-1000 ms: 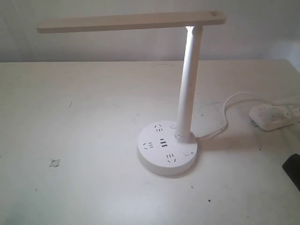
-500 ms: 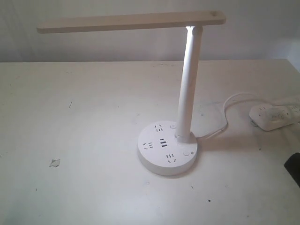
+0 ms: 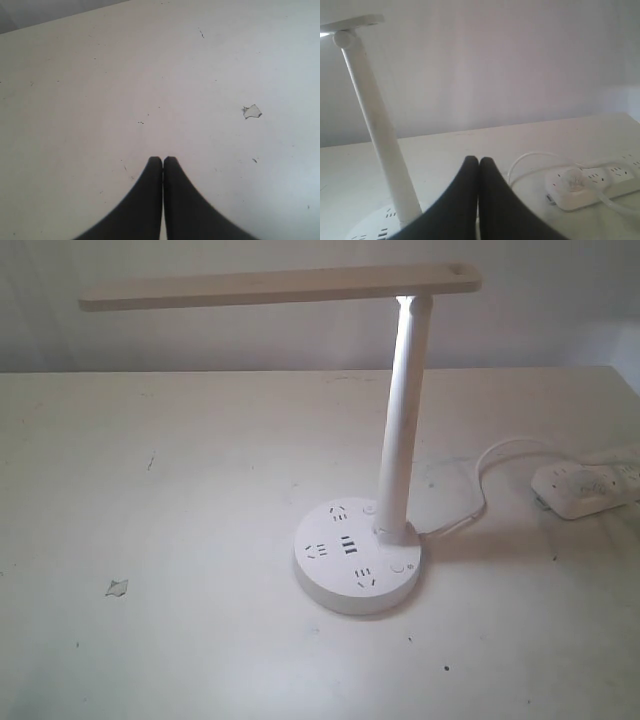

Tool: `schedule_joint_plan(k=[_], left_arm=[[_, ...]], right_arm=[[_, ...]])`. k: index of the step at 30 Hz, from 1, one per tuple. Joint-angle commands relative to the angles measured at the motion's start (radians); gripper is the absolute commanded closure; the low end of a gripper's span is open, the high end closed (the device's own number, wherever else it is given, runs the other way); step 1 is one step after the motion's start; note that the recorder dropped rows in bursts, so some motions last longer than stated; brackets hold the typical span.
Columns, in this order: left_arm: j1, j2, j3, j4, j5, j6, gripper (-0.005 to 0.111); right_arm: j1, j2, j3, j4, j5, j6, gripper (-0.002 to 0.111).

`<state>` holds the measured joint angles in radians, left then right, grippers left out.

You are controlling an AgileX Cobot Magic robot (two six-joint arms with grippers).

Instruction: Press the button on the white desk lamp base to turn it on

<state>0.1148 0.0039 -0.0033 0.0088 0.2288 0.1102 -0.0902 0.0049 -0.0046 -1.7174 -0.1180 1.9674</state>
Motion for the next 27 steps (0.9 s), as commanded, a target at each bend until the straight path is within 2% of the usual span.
schedule_joint_plan(k=[1,12,14,19,23,27], left_arm=[[0.001,-0.004,0.003,-0.002,0.002,-0.001,0.107],[0.001,-0.004,0.003,-0.002,0.002,-0.001,0.107],[0.001,-0.004,0.003,-0.002,0.002,-0.001,0.107],[0.001,-0.004,0.003,-0.002,0.002,-0.001,0.107],[0.001,-0.004,0.003,-0.002,0.002,-0.001,0.107],[0.001,-0.004,0.003,-0.002,0.002,-0.001,0.107]], right_arm=[[-0.008,-0.005,0.005,-0.002,0.0,0.002,0.108],[-0.008,-0.005,0.005,0.0,0.0,0.002,0.108],[-0.008,-0.005,0.005,-0.005,0.07,-0.065,0.108],[-0.008,-0.005,0.005,0.008,0.171,-0.075,0.108],[-0.008,-0.005,0.005,0.303,0.267,-0.263,0.108],[-0.008,-0.005,0.005,0.77,0.294,-0.755,0.108]])
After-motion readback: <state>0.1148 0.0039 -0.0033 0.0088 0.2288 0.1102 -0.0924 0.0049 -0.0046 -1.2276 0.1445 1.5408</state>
